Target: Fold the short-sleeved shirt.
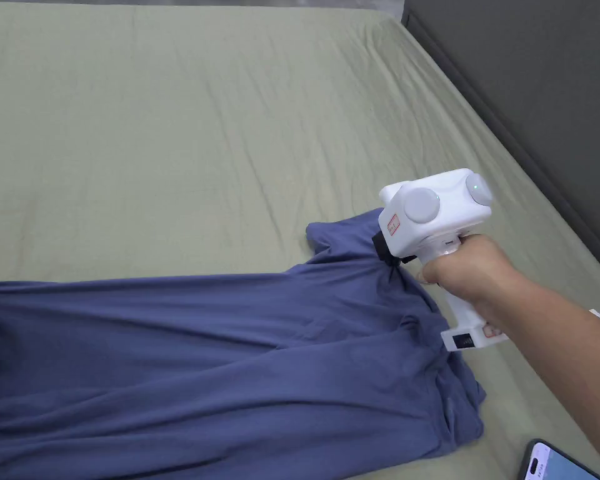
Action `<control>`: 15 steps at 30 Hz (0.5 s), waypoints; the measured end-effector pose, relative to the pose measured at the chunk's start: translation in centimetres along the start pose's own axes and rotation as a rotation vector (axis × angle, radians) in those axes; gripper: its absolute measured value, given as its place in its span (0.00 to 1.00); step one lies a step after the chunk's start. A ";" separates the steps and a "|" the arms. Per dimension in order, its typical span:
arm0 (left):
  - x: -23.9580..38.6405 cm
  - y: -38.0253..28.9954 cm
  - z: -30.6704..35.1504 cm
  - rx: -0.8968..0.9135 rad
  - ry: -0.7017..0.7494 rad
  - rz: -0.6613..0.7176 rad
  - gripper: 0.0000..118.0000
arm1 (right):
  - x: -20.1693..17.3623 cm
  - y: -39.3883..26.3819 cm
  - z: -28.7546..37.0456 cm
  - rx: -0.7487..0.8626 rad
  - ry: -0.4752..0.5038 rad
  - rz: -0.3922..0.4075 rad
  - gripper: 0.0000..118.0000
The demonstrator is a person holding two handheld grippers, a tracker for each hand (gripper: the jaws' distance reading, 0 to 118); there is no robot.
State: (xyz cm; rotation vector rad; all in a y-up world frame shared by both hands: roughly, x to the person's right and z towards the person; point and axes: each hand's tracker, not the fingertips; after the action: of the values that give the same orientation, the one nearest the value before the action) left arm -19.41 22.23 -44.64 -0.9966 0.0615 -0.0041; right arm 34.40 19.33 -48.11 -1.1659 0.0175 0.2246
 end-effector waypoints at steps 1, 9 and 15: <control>0.0 -0.1 0.2 0.002 -0.001 0.001 0.02 | -0.1 -0.3 0.9 0.019 0.044 0.018 0.03; -0.8 -1.9 4.4 0.044 -0.026 -0.070 0.02 | 1.8 -4.8 11.0 0.123 0.102 0.095 0.03; -2.3 -7.5 9.3 0.067 -0.056 -0.081 0.02 | 0.7 -11.8 14.5 0.074 0.177 0.121 0.03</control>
State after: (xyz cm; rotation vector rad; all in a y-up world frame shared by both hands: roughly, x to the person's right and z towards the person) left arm -20.98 26.05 -33.23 -0.9310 -0.0297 -0.0522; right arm 35.80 28.29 -31.74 -1.1087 0.2504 0.2250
